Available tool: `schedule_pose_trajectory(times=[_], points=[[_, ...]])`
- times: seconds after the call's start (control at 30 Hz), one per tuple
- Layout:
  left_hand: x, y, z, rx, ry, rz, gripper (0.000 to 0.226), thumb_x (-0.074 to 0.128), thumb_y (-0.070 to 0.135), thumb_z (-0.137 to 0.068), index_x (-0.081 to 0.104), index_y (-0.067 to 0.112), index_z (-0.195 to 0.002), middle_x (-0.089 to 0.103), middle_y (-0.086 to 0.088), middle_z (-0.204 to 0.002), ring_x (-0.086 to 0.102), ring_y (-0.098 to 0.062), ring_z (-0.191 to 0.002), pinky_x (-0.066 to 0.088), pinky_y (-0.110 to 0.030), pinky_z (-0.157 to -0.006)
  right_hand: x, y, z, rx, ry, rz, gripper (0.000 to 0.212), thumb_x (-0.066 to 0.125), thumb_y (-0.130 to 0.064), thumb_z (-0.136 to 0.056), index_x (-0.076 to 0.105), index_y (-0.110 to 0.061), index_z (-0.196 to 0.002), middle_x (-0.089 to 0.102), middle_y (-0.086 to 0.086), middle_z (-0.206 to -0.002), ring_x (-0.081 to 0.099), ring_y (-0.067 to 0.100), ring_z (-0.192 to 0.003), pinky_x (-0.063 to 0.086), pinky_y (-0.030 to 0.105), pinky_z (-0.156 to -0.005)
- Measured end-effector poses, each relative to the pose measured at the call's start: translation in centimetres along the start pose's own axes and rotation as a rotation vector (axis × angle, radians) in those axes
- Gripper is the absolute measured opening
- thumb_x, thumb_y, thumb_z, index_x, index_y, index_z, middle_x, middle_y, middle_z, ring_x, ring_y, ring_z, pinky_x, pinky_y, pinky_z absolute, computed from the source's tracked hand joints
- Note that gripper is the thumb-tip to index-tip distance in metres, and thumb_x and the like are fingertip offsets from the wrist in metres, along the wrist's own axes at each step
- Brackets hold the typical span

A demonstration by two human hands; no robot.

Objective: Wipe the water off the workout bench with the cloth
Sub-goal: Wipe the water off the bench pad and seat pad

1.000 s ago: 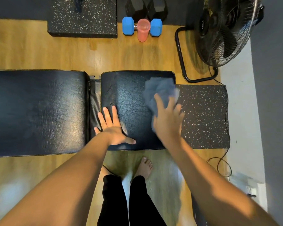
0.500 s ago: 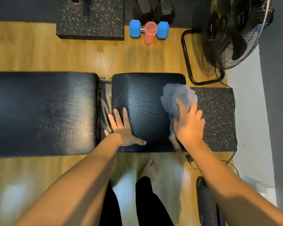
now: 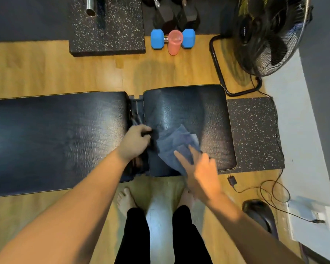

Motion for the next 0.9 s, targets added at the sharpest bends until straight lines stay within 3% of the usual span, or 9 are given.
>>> schedule_pose_trajectory(times=[0.07, 0.13, 0.27, 0.33, 0.4, 0.5, 0.6, 0.73, 0.9], points=[[-2.5, -0.8, 0.4, 0.072, 0.233, -0.138, 0.045, 0.065, 0.019, -0.091, 0.056, 0.014, -0.134, 0.047, -0.011, -0.139, 0.041, -0.028, -0.136, 0.023, -0.027, -0.112, -0.7, 3.0, -0.3, 0.076, 0.011, 0.01, 0.082, 0.077, -0.034, -0.073, 0.036, -0.035, -0.144, 0.047, 0.018, -0.131, 0.048, 0.034, -0.081, 0.042, 0.041, -0.063], [-4.0, -2.2, 0.7, 0.083, 0.311, -0.525, 0.062, 0.068, 0.037, -0.087, 0.046, 0.021, -0.143, 0.035, -0.01, -0.151, 0.017, -0.031, -0.149, 0.011, -0.049, -0.12, -1.8, 6.1, -1.7, 0.244, -0.009, -0.023, 0.075, 0.071, -0.037, -0.079, 0.035, -0.034, -0.145, 0.045, 0.019, -0.125, 0.048, 0.038, -0.089, 0.048, 0.048, -0.068], [-6.0, -6.8, 1.7, -0.209, 0.155, -0.756, 0.119, 0.066, 0.075, -0.07, -0.006, 0.037, -0.156, -0.019, -0.007, -0.164, -0.024, -0.034, -0.149, -0.007, -0.065, -0.114, -3.5, 9.7, -6.9, 0.576, 0.017, -0.143, 0.063, 0.059, -0.035, -0.09, 0.027, -0.036, -0.144, 0.032, 0.019, -0.137, 0.042, 0.044, -0.111, 0.043, 0.058, -0.085], [-6.2, -8.7, 1.9, -0.289, 0.054, -0.685, 0.128, 0.067, 0.078, -0.066, -0.027, 0.049, -0.147, -0.036, 0.001, -0.159, -0.031, -0.031, -0.146, -0.004, -0.071, -0.113, -4.2, 9.4, -10.5, 0.748, 0.061, -0.266, 0.06, 0.058, -0.034, -0.091, 0.028, -0.035, -0.143, 0.03, 0.019, -0.14, 0.038, 0.045, -0.117, 0.039, 0.059, -0.09], [-6.2, -9.5, 1.6, -0.303, 0.03, -0.619, 0.131, 0.071, 0.076, -0.064, -0.031, 0.054, -0.142, -0.041, 0.006, -0.156, -0.032, -0.029, -0.146, 0.003, -0.074, -0.112, -4.3, 7.4, -13.3, 0.827, 0.087, -0.292, 0.06, 0.059, -0.032, -0.091, 0.028, -0.034, -0.143, 0.032, 0.019, -0.138, 0.038, 0.044, -0.117, 0.038, 0.058, -0.089], [-6.3, -9.2, 1.2, -0.309, 0.045, -0.595, 0.133, 0.076, 0.073, -0.062, -0.027, 0.056, -0.144, -0.039, 0.007, -0.157, -0.032, -0.028, -0.146, 0.004, -0.075, -0.111, -4.7, 2.2, -16.0, 0.727, 0.108, -0.167, 0.066, 0.06, -0.023, -0.088, 0.027, -0.036, -0.144, 0.033, 0.017, -0.137, 0.04, 0.041, -0.112, 0.039, 0.055, -0.086], [-6.3, -9.2, 1.4, -0.306, 0.058, -0.607, 0.132, 0.076, 0.074, -0.061, -0.026, 0.056, -0.144, -0.038, 0.007, -0.157, -0.031, -0.029, -0.147, 0.005, -0.075, -0.111, -4.5, -3.9, -16.9, 0.449, 0.092, -0.05, 0.07, 0.056, -0.021, -0.089, 0.023, -0.04, -0.147, 0.028, 0.012, -0.146, 0.042, 0.037, -0.112, 0.038, 0.051, -0.085], [-6.4, -9.1, 1.3, -0.308, 0.059, -0.608, 0.132, 0.075, 0.074, -0.06, -0.025, 0.055, -0.144, -0.04, 0.008, -0.156, -0.031, -0.028, -0.146, 0.006, -0.075, -0.11, -2.2, -11.1, -12.2, 0.086, 0.049, 0.009, 0.051, 0.042, -0.019, -0.087, 0.051, -0.038, -0.134, 0.049, 0.012, -0.142, 0.054, 0.037, -0.101, 0.044, 0.054, -0.08], [-6.4, -9.2, 1.3, -0.315, 0.046, -0.641, 0.131, 0.072, 0.076, -0.063, -0.029, 0.053, -0.144, -0.041, 0.006, -0.155, -0.032, -0.03, -0.146, 0.007, -0.075, -0.111, -1.3, -7.7, -8.4, -0.069, -0.041, 0.064, 0.075, 0.068, -0.023, -0.076, 0.04, -0.043, -0.143, 0.044, 0.01, -0.146, 0.049, 0.032, -0.094, 0.039, 0.043, -0.073]])
Point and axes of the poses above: each hand's wrist, its own z-axis away from the middle knuckle, its own x-axis out of the palm, y = z × x, the point moved 3 cm from there along -z, towards the middle knuckle
